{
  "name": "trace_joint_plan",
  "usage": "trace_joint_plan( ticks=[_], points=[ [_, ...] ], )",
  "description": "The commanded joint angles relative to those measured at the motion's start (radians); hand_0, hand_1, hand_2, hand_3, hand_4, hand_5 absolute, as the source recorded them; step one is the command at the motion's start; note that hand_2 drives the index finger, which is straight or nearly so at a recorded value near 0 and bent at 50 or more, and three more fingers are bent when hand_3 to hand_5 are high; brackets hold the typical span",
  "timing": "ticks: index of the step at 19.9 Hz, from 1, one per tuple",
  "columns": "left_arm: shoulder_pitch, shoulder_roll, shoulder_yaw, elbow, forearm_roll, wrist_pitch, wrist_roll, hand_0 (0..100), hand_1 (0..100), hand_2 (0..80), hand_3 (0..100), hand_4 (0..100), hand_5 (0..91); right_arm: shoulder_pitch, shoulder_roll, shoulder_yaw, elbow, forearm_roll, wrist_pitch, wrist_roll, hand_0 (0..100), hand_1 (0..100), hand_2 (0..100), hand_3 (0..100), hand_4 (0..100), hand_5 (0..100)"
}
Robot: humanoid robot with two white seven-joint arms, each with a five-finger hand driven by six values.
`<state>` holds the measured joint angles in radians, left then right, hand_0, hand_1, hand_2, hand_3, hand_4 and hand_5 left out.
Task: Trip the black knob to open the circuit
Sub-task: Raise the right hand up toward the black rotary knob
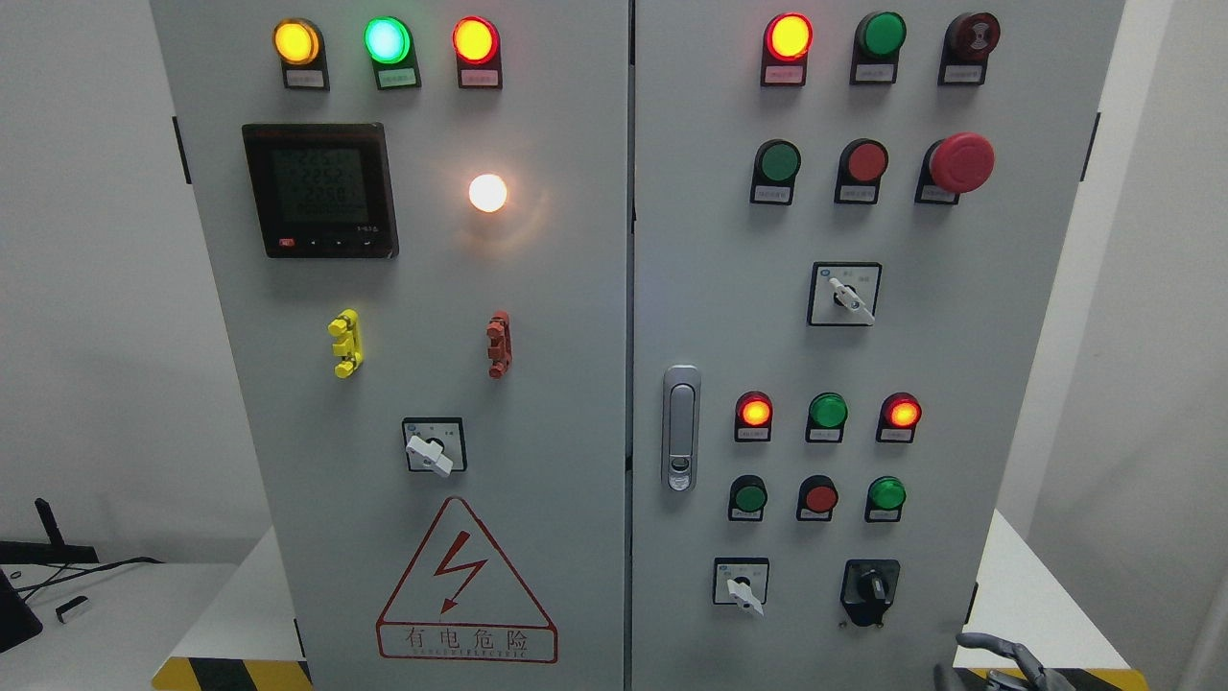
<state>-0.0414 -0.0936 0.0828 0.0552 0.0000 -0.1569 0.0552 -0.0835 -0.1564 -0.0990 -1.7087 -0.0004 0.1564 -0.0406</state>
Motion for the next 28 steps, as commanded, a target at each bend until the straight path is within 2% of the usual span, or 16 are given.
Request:
trace_joint_plan(
  ticks=[1, 10, 12, 28],
  points=[
    [0.000, 0.000, 0.000, 0.000, -0.031, 0.000, 0.000, 12, 39, 0.0, 0, 0, 0.0, -0.041, 0.003, 0.027, 0.041, -0.032, 0.003, -0.002, 30, 69, 36, 100, 100, 95],
    [0.000, 0.000, 0.000, 0.000, -0.031, 0.000, 0.000, 12, 39, 0.0, 0, 0, 0.0, -0.055, 0.011, 0.055, 0.049, -0.032, 0.003, -0.007, 30, 69, 36, 100, 100, 95],
    [0.000, 0.000, 0.000, 0.000, -0.031, 0.000, 0.000, 12, 39, 0.0, 0, 0, 0.0, -0.053, 0.021, 0.061, 0.049, -0.032, 0.003, -0.010, 30, 69, 36, 100, 100, 95],
    [0.000, 0.000, 0.000, 0.000, -0.031, 0.000, 0.000, 12, 39, 0.0, 0, 0, 0.0, -0.055, 0.028, 0.068, 0.032, -0.035, 0.002, -0.008, 30, 69, 37, 100, 100, 95]
  ],
)
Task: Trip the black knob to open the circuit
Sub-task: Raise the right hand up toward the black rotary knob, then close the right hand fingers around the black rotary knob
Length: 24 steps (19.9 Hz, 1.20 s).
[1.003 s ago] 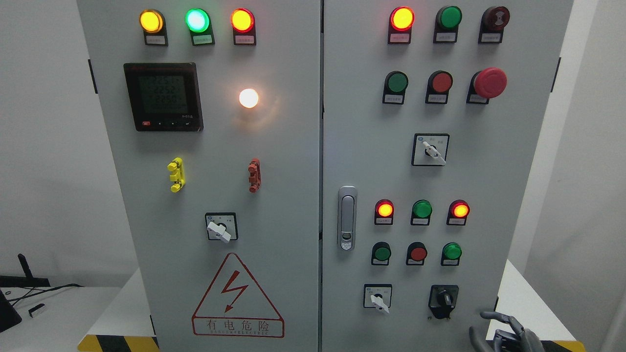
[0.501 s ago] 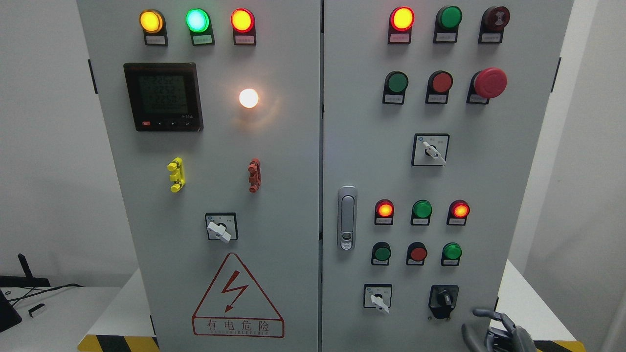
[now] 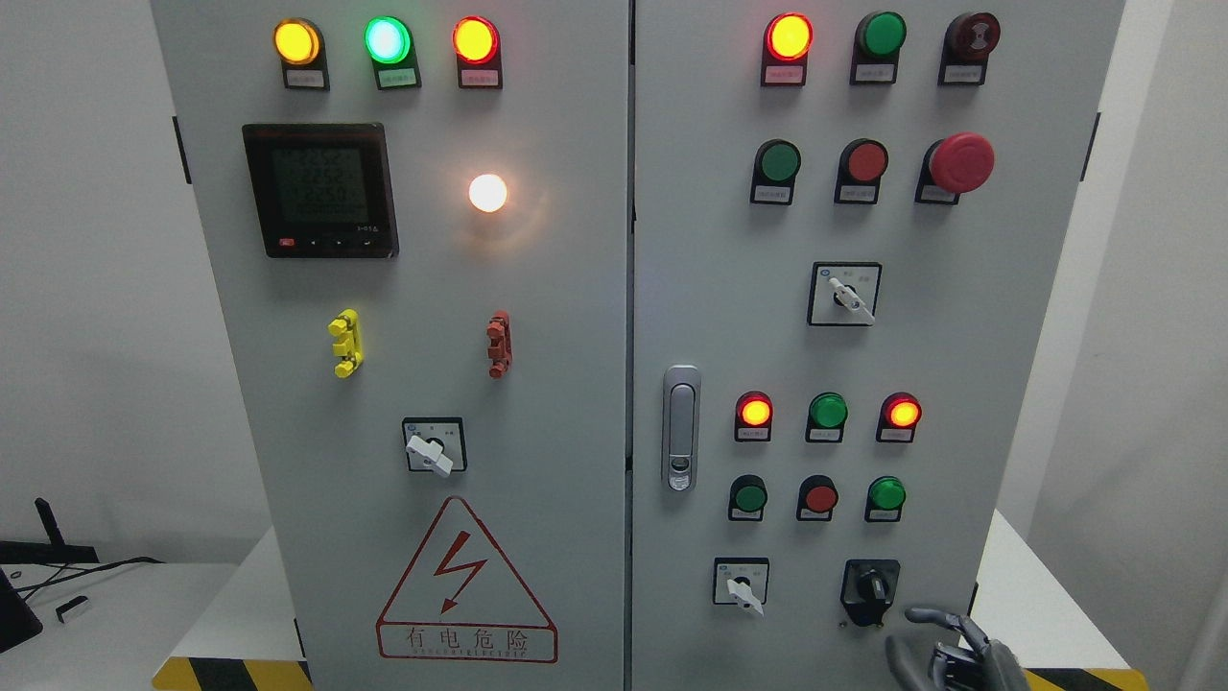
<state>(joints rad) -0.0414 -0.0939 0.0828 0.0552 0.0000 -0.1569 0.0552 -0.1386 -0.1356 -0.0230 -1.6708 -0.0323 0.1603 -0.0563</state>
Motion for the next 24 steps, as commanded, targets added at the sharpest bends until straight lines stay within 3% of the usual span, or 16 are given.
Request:
trace_joint_plan(
  ticks=[1, 24],
  points=[
    [0.000, 0.000, 0.000, 0.000, -0.031, 0.000, 0.000, 12, 39, 0.0, 0, 0, 0.0, -0.001, 0.007, -0.008, -0.007, -0.003, -0.002, 0.007, 30, 69, 37, 100, 100, 95],
    [0.000, -0.001, 0.000, 0.000, -0.031, 0.000, 0.000, 12, 39, 0.0, 0, 0, 0.0, 0.013, 0.018, -0.012, -0.073, -0.003, -0.001, 0.015, 32, 70, 38, 100, 100, 95]
  ],
)
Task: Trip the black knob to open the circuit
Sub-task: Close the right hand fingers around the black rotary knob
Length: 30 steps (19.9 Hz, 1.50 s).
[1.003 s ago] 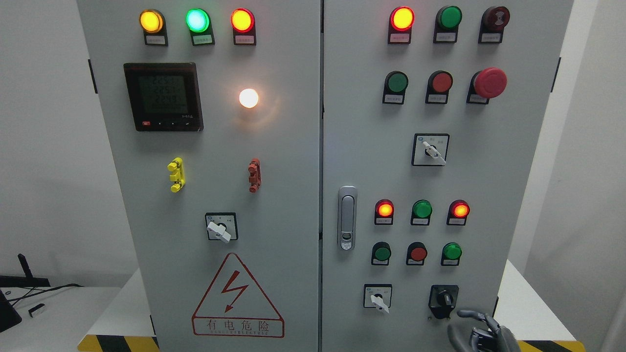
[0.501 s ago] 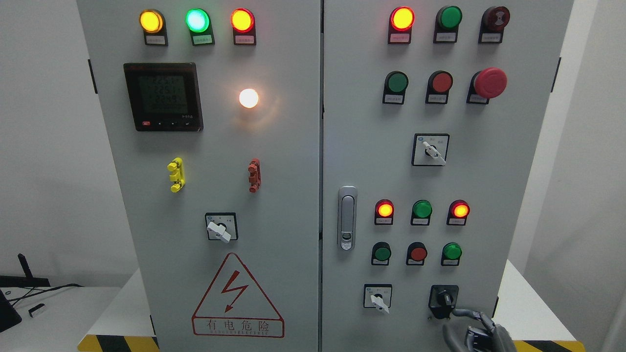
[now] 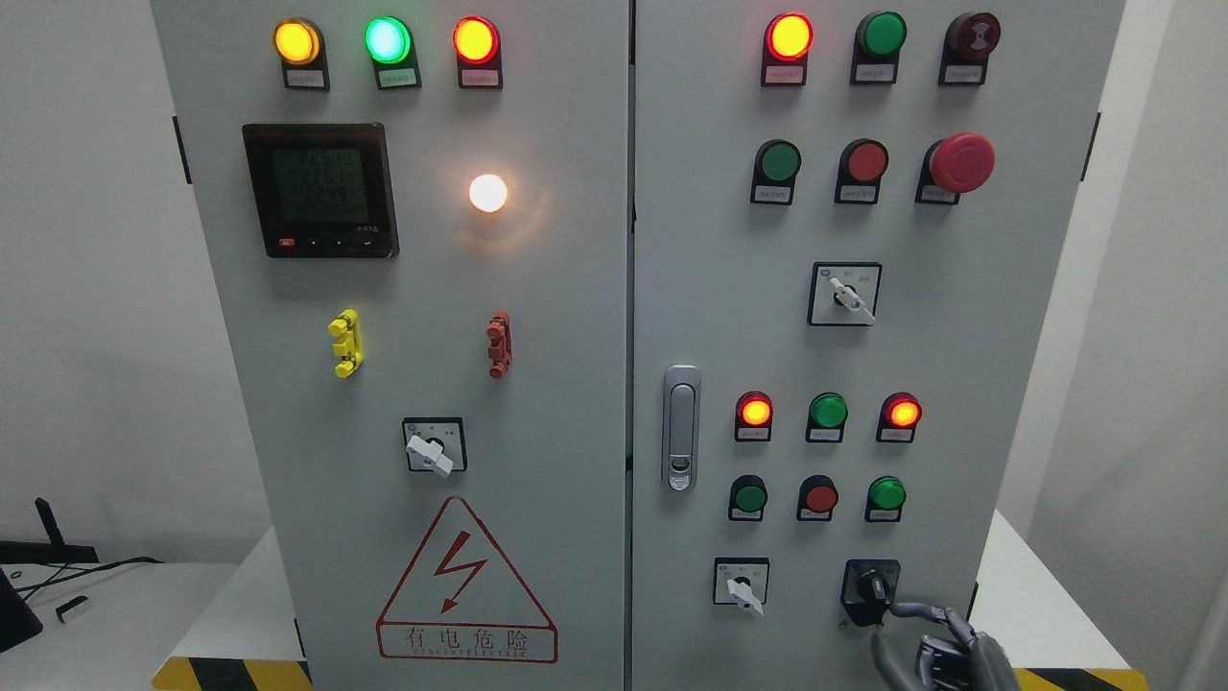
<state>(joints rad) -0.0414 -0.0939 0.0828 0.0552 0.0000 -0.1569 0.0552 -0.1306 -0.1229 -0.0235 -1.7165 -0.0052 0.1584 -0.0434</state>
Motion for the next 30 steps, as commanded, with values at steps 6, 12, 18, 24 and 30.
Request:
trace_joint_plan(
  ticks=[6, 12, 18, 24, 30],
  points=[
    [0.000, 0.000, 0.000, 0.000, -0.031, 0.000, 0.000, 12, 39, 0.0, 0, 0, 0.0, 0.012, 0.005, 0.013, -0.029, -0.032, 0.001, 0.002, 32, 71, 38, 100, 100, 95],
    [0.000, -0.001, 0.000, 0.000, -0.031, 0.000, 0.000, 12, 39, 0.0, 0, 0, 0.0, 0.014, 0.005, 0.030, -0.029, -0.032, 0.001, 0.003, 33, 71, 38, 100, 100, 94],
    [0.000, 0.000, 0.000, 0.000, -0.031, 0.000, 0.000, 12, 39, 0.0, 0, 0, 0.0, 0.014, 0.009, 0.039, -0.028, -0.033, 0.001, 0.003, 33, 71, 38, 100, 100, 94],
    [0.000, 0.000, 0.000, 0.000, -0.031, 0.000, 0.000, 12, 39, 0.0, 0, 0, 0.0, 0.014, 0.011, 0.050, -0.028, -0.035, 0.001, 0.003, 33, 71, 39, 100, 100, 94],
    [0.000, 0.000, 0.000, 0.000, -0.031, 0.000, 0.000, 12, 39, 0.0, 0, 0, 0.0, 0.014, 0.012, 0.066, -0.018, -0.038, 0.003, 0.003, 34, 71, 39, 100, 100, 94]
  ],
)
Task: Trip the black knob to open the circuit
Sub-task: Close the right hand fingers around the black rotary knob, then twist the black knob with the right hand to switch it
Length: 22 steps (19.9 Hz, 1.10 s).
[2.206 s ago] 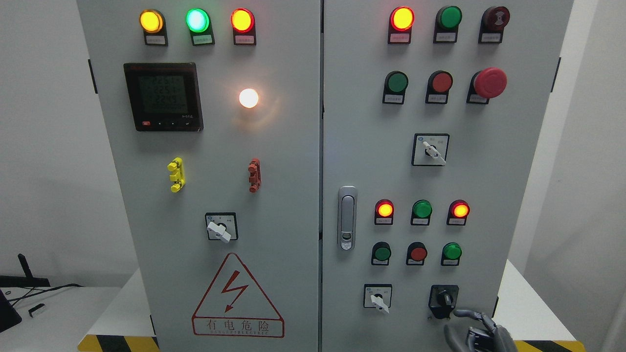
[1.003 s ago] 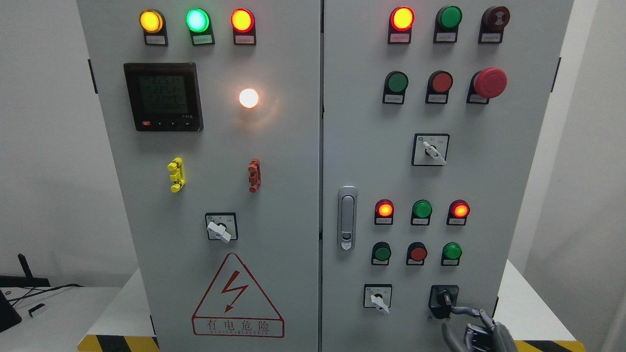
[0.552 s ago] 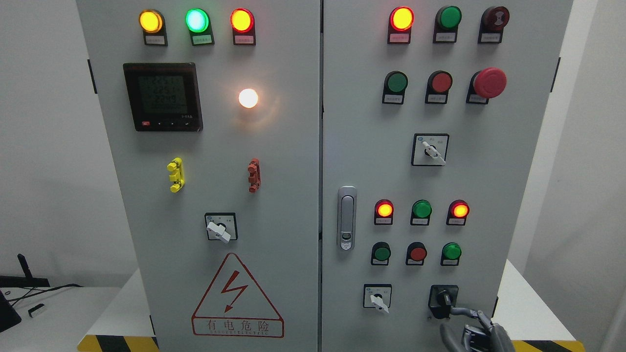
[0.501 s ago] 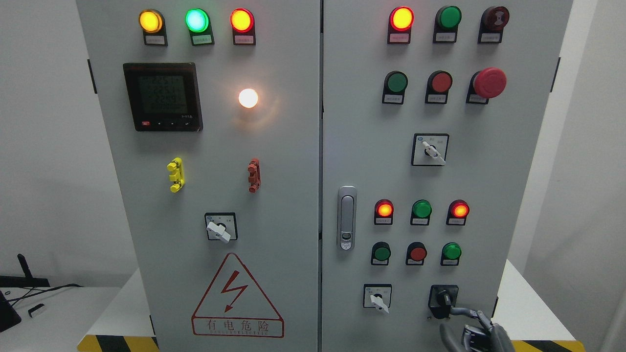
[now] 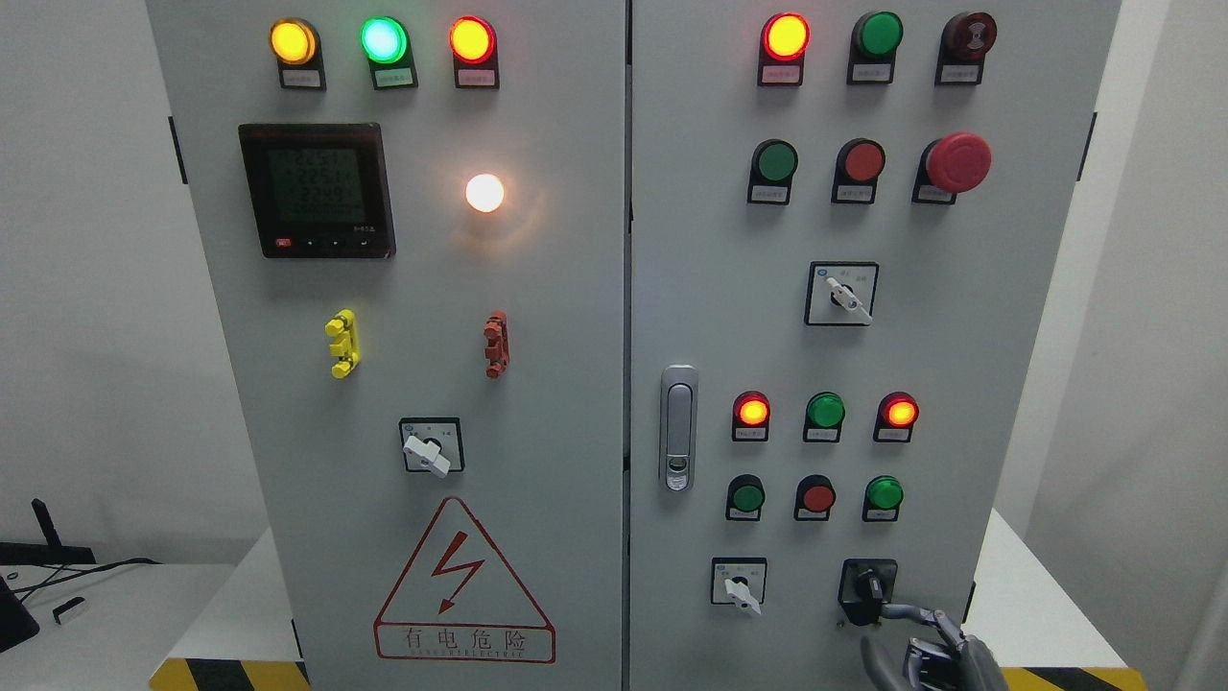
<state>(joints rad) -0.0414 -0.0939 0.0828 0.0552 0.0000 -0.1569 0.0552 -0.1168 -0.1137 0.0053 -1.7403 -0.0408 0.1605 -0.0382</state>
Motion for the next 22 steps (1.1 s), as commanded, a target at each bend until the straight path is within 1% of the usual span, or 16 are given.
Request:
trace_joint_plan(
  ticks=[1, 10, 14, 19, 22],
  points=[
    [0.000, 0.000, 0.000, 0.000, -0.031, 0.000, 0.000, 12, 39, 0.0, 0, 0, 0.0, 0.000, 0.005, 0.041, 0.007, -0.004, 0.001, -0.002, 34, 71, 39, 100, 100, 94],
    [0.000, -0.001, 0.000, 0.000, -0.031, 0.000, 0.000, 12, 39, 0.0, 0, 0, 0.0, -0.017, 0.005, 0.041, 0.027, -0.028, 0.001, -0.002, 34, 71, 39, 100, 100, 94],
    [0.000, 0.000, 0.000, 0.000, -0.031, 0.000, 0.000, 12, 39, 0.0, 0, 0, 0.0, -0.018, 0.022, 0.042, 0.036, -0.031, 0.001, -0.002, 34, 71, 39, 100, 100, 94],
    [0.000, 0.000, 0.000, 0.000, -0.031, 0.000, 0.000, 12, 39, 0.0, 0, 0, 0.0, -0.020, 0.022, 0.044, 0.033, -0.033, 0.001, 0.000, 35, 71, 39, 100, 100, 94],
    [0.000, 0.000, 0.000, 0.000, -0.031, 0.000, 0.000, 12, 39, 0.0, 0, 0, 0.0, -0.029, 0.028, 0.044, 0.034, -0.033, 0.001, 0.000, 35, 71, 39, 100, 100, 94]
  ],
)
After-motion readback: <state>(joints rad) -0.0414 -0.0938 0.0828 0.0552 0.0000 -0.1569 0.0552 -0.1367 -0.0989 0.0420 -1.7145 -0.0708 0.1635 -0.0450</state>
